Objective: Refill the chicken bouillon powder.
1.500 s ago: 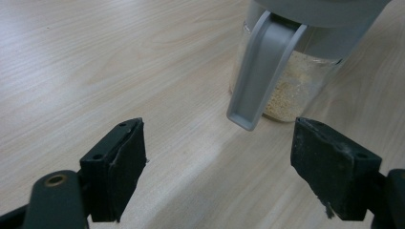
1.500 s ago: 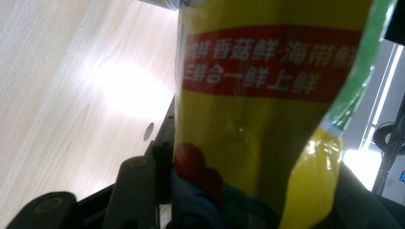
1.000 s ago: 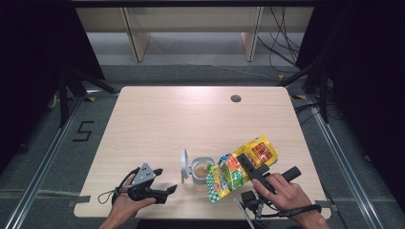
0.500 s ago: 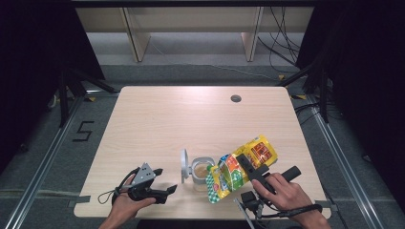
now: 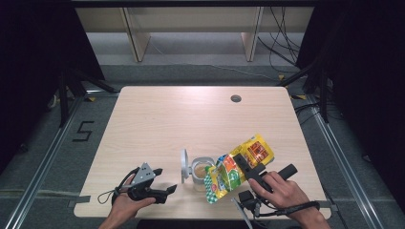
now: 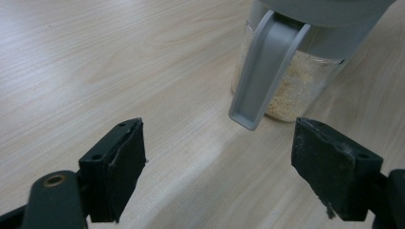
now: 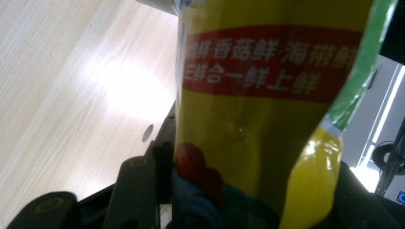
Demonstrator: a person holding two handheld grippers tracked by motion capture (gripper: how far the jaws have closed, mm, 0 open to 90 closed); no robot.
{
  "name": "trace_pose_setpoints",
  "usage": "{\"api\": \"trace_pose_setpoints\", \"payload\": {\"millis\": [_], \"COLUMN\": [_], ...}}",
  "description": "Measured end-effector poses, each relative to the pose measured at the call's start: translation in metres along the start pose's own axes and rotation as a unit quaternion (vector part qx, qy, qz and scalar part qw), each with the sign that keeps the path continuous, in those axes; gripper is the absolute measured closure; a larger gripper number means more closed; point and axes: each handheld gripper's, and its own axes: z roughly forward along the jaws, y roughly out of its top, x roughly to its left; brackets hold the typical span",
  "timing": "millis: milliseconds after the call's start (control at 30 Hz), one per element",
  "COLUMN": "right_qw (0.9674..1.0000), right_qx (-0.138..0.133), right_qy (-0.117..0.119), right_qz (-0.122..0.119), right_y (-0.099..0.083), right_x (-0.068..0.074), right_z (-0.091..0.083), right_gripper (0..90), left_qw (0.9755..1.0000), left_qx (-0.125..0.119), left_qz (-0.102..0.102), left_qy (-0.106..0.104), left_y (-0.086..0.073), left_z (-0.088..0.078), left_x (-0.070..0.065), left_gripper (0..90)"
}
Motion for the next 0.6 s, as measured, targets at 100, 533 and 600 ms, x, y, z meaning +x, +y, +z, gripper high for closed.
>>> {"api": "trace_pose_setpoints", "payload": {"millis": [100, 533, 600], "right_qw": [1.0, 1.0, 1.0], "right_qx": [0.002, 0.003, 0.004], "right_qy": [0.001, -0.005, -0.003], "right_qz": [-0.002, 0.006, 0.006], "right_y": [-0.0004, -0.0021, -0.0024], "right_x": [0.0, 0.001, 0.0004], "right_z": [-0.0001, 0.0, -0.0001], "right_gripper": [55.9, 56.0, 56.0], "left_qw": [1.0, 1.0, 1.0], "left_qx": [0.002, 0.0, 0.0], "left_qz": [0.001, 0.0, 0.001], "left_qy": [0.002, 0.0, 0.001], "left_y": [0.0, 0.0001, 0.0002], "left_z": [-0.0001, -0.0001, -0.0003], "left_x": [-0.0003, 0.0, 0.0], "left_gripper": [18.7, 18.7, 18.7]}}
